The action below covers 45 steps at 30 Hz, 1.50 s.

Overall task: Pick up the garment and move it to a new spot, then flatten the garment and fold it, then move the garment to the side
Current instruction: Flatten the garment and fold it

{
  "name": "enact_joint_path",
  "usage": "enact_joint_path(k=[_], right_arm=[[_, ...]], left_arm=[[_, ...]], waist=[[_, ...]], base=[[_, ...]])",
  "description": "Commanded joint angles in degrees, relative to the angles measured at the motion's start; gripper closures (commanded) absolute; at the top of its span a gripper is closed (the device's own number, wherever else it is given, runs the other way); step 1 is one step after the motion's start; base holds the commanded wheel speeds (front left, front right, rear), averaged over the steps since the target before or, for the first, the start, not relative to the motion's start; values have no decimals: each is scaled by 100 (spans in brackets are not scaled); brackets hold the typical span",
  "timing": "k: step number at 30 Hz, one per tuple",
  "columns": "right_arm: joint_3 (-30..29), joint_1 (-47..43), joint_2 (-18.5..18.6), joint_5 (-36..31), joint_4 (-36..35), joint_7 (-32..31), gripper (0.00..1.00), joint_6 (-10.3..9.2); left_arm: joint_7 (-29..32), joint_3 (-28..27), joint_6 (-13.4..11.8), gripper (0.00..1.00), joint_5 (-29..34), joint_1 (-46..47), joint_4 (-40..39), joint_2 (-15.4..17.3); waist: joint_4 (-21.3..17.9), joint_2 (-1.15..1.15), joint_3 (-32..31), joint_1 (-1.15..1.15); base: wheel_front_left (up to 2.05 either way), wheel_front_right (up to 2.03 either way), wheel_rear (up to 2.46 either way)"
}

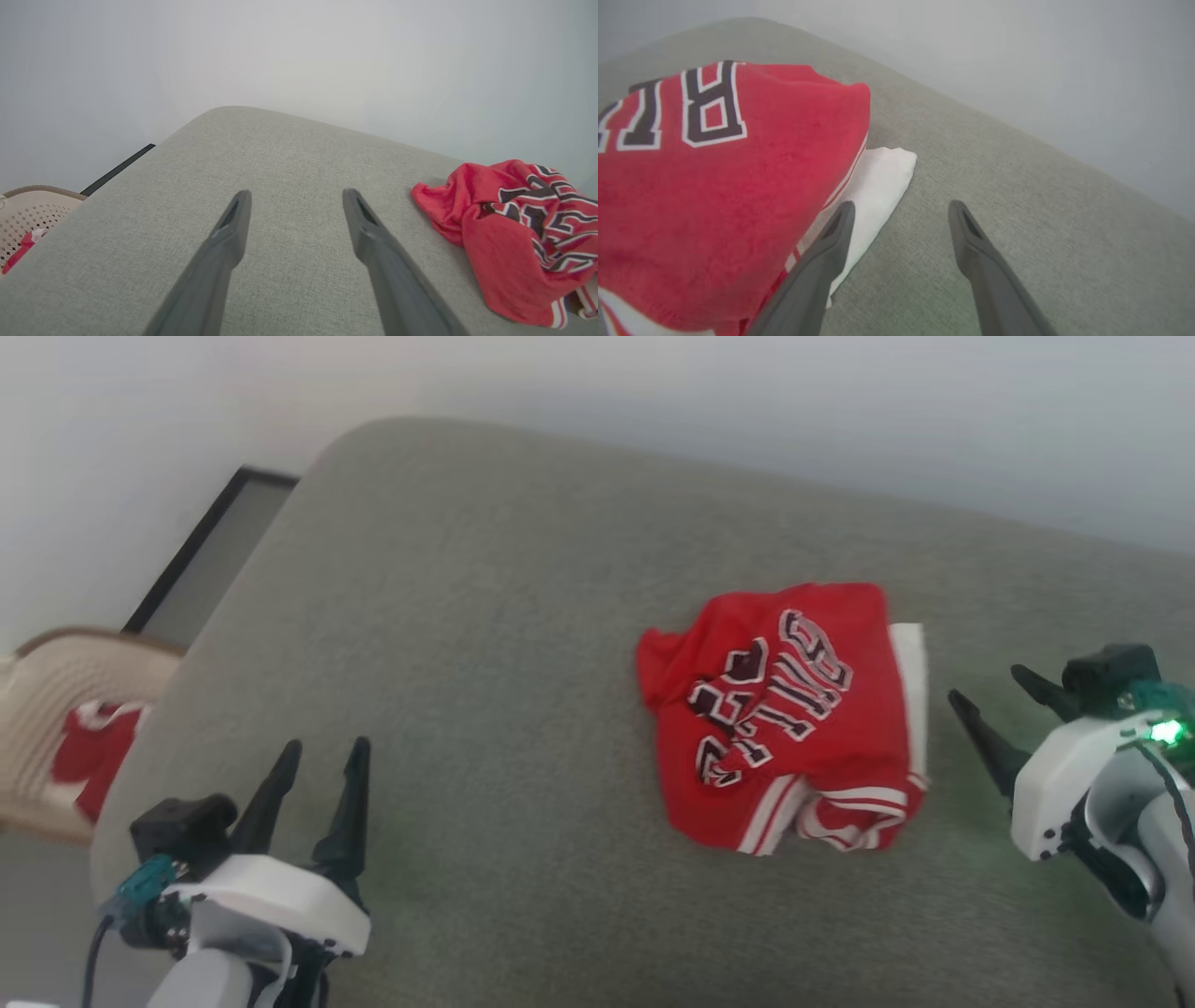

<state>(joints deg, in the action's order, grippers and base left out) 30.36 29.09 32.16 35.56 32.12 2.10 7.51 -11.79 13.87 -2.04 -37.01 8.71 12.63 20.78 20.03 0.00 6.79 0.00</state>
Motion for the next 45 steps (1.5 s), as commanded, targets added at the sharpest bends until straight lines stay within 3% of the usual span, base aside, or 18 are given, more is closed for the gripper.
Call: enact_joint_path(k=[1, 7, 19, 20, 21, 22, 35, 45], right_arm=[[85, 119, 29, 66, 70, -78, 0, -4], [629, 547, 204, 429, 361, -812, 0, -4], [1899, 989, 350, 1182, 834, -3029, 0, -2], [1960, 1026, 346, 1210, 838, -3112, 13, -2], [1975, 1097, 331, 1261, 839, -3123, 95, -2], [1981, 1177, 328, 1268, 855, -3118, 100, -2], [1667, 1626, 486, 1690, 843, -2726, 100, -7], [1266, 1277, 1078, 2039, 592, -2593, 100, -7]], left_arm=[[-40, 22, 33, 0, 61, 108, 38, -42], [-155, 143, 134, 0, 65, 317, 276, -264], [-288, 181, 324, 0, 63, 559, 754, -549], [-296, 185, 341, 0, 75, 591, 781, -569], [-305, 183, 354, 0, 74, 618, 814, -586], [-309, 176, 370, 0, 72, 631, 845, -602], [-347, -108, 435, 0, 125, 567, 948, -502], [-343, -317, 384, 0, 154, 394, 792, -348]], waist=[[187, 0, 184, 0], [416, 0, 412, 0], [578, 0, 582, 0], [582, 0, 591, 0], [582, 0, 599, 0], [579, 0, 604, 0], [125, 0, 389, 0], [-503, 0, 166, 0]], base=[[0, 0, 0], [0, 0, 0], [0, 0, 0], [0, 0, 0], [0, 0, 0], [0, 0, 0], [0, 0, 0], [0, 0, 0]])
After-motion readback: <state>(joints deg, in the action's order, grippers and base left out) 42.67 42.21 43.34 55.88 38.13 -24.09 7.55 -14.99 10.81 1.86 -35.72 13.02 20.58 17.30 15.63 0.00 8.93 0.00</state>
